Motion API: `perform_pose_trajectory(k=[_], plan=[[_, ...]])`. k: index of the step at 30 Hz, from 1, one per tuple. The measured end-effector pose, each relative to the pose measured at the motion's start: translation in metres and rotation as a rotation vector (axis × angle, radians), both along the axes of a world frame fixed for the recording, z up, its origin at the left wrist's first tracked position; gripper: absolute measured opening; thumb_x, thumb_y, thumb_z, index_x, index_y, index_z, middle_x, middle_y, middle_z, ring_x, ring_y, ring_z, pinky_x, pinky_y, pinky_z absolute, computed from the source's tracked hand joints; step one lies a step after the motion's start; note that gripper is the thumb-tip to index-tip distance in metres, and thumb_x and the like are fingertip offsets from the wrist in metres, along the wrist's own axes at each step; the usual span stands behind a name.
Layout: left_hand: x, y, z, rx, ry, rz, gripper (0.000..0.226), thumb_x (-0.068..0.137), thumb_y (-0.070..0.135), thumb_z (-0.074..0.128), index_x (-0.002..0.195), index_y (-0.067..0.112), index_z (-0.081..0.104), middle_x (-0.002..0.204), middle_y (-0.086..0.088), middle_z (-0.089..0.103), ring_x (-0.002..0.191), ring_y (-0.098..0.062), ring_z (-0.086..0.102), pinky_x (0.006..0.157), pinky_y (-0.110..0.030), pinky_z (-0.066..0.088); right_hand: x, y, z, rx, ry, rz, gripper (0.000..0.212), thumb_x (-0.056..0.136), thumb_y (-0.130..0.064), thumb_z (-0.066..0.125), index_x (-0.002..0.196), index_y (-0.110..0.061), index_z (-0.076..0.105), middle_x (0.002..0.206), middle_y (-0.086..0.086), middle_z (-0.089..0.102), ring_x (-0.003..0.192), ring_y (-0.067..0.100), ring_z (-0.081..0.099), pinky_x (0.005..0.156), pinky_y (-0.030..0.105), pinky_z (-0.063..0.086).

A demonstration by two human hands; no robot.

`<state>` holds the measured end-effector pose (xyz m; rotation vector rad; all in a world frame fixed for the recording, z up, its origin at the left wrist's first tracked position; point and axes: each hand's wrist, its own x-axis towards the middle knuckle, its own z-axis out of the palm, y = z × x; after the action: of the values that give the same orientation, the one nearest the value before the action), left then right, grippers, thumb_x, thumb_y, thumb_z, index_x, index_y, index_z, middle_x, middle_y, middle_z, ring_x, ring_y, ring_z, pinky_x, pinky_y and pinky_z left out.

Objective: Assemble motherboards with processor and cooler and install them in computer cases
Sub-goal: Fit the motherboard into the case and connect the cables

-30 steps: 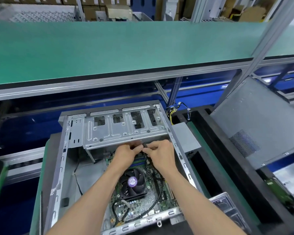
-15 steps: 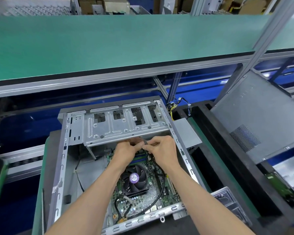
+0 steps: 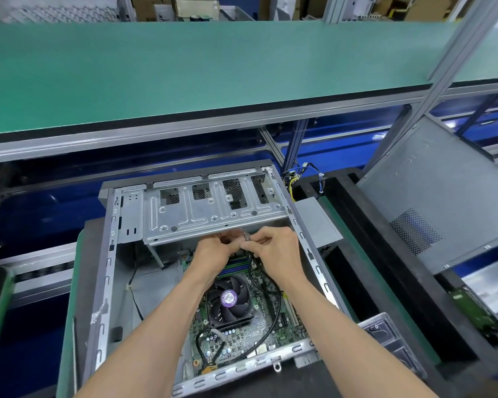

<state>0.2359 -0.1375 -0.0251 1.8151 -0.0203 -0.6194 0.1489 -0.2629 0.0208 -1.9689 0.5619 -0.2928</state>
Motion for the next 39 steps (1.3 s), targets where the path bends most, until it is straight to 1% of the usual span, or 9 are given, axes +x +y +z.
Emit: perform_pose_trajectory(k=[3, 7, 10, 15, 20, 25, 29, 33, 39], plan=[[0.000, 0.000, 0.000, -0.012, -0.001, 0.002, 0.030, 0.074, 0.043, 0.085, 0.096, 0.025, 0.075, 0.090, 0.010, 0.077, 0.095, -0.011, 0.070, 0.080, -0.025, 0.053, 0.001, 0.000, -0.002, -0.046, 0.007, 0.006, 0.019, 0.077, -0.025, 0.088, 0.083, -0.009, 0.079, 0.066, -0.006, 0.069, 0.058, 0.000, 0.059, 0.063, 0.021, 0.054], [-0.001, 0.000, 0.002, 0.047, 0.005, 0.009, 0.047, 0.075, 0.049, 0.082, 0.107, 0.016, 0.073, 0.102, -0.001, 0.075, 0.098, -0.021, 0.069, 0.092, -0.040, 0.056, 0.002, 0.005, -0.003, -0.073, 0.053, 0.002, 0.013, 0.089, -0.023, 0.076, 0.086, -0.010, 0.076, 0.070, -0.004, 0.068, 0.066, 0.007, 0.063, 0.066, 0.025, 0.053], [-0.004, 0.001, 0.005, 0.024, 0.001, 0.013, 0.037, 0.076, 0.047, 0.084, 0.098, 0.018, 0.076, 0.097, -0.004, 0.077, 0.095, -0.025, 0.071, 0.091, -0.045, 0.057, 0.005, 0.008, -0.006, 0.152, 0.148, -0.070, 0.019, 0.098, -0.014, 0.060, 0.084, -0.006, 0.070, 0.068, 0.003, 0.067, 0.060, 0.015, 0.062, 0.061, 0.033, 0.050], [-0.010, 0.002, 0.010, 0.018, -0.071, -0.051, 0.020, 0.074, 0.035, 0.088, 0.082, 0.021, 0.077, 0.080, 0.009, 0.077, 0.083, -0.011, 0.072, 0.079, -0.027, 0.053, 0.009, 0.007, -0.009, 0.669, 0.212, -0.231, 0.020, 0.099, -0.001, 0.045, 0.093, -0.001, 0.064, 0.061, 0.004, 0.062, 0.046, 0.015, 0.052, 0.047, 0.027, 0.037], [-0.012, -0.005, 0.016, 0.145, -0.172, -0.142, 0.019, 0.084, 0.040, 0.079, 0.083, 0.023, 0.073, 0.071, 0.009, 0.074, 0.072, -0.010, 0.067, 0.060, -0.019, 0.044, 0.015, 0.003, -0.010, 0.803, 0.274, -0.280, 0.024, 0.100, 0.000, 0.043, 0.087, -0.002, 0.062, 0.049, 0.001, 0.056, 0.040, 0.014, 0.046, 0.042, 0.025, 0.031], [-0.002, -0.025, 0.017, 0.400, -0.233, -0.257, 0.039, 0.094, 0.047, 0.064, 0.067, 0.021, 0.057, 0.067, 0.006, 0.056, 0.078, -0.021, 0.055, 0.052, -0.019, 0.030, 0.006, 0.005, -0.012, 0.461, 0.458, -0.187, 0.017, 0.092, -0.005, 0.046, 0.088, -0.002, 0.062, 0.066, 0.011, 0.062, 0.048, 0.020, 0.054, 0.044, 0.026, 0.037], [0.007, -0.053, 0.011, 0.535, -0.236, -0.446, 0.042, 0.099, 0.053, 0.052, 0.114, 0.017, 0.069, 0.115, -0.008, 0.070, 0.110, -0.026, 0.062, 0.074, -0.029, 0.042, 0.005, 0.010, -0.013, 0.137, 0.609, 0.016, 0.022, 0.090, -0.007, 0.042, 0.108, -0.003, 0.052, 0.107, 0.019, 0.059, 0.092, 0.031, 0.063, 0.069, 0.034, 0.049], [0.017, -0.075, 0.003, 0.643, -0.146, -0.542, 0.048, 0.101, 0.052, 0.046, 0.131, 0.018, 0.060, 0.139, -0.009, 0.059, 0.123, -0.028, 0.056, 0.088, -0.030, 0.041, 0.003, 0.010, -0.012, 0.027, 0.680, 0.137, 0.042, 0.091, -0.006, 0.040, 0.132, -0.002, 0.047, 0.132, 0.022, 0.053, 0.115, 0.039, 0.059, 0.096, 0.046, 0.053], [0.027, -0.091, -0.001, 0.471, -0.037, -0.579, 0.057, 0.098, 0.053, 0.053, 0.147, 0.025, 0.047, 0.157, -0.004, 0.041, 0.143, -0.026, 0.037, 0.119, -0.034, 0.026, 0.001, 0.007, -0.012, -0.012, 0.694, 0.182, 0.044, 0.096, -0.006, 0.039, 0.139, -0.001, 0.041, 0.139, 0.024, 0.049, 0.121, 0.038, 0.056, 0.096, 0.041, 0.049]])
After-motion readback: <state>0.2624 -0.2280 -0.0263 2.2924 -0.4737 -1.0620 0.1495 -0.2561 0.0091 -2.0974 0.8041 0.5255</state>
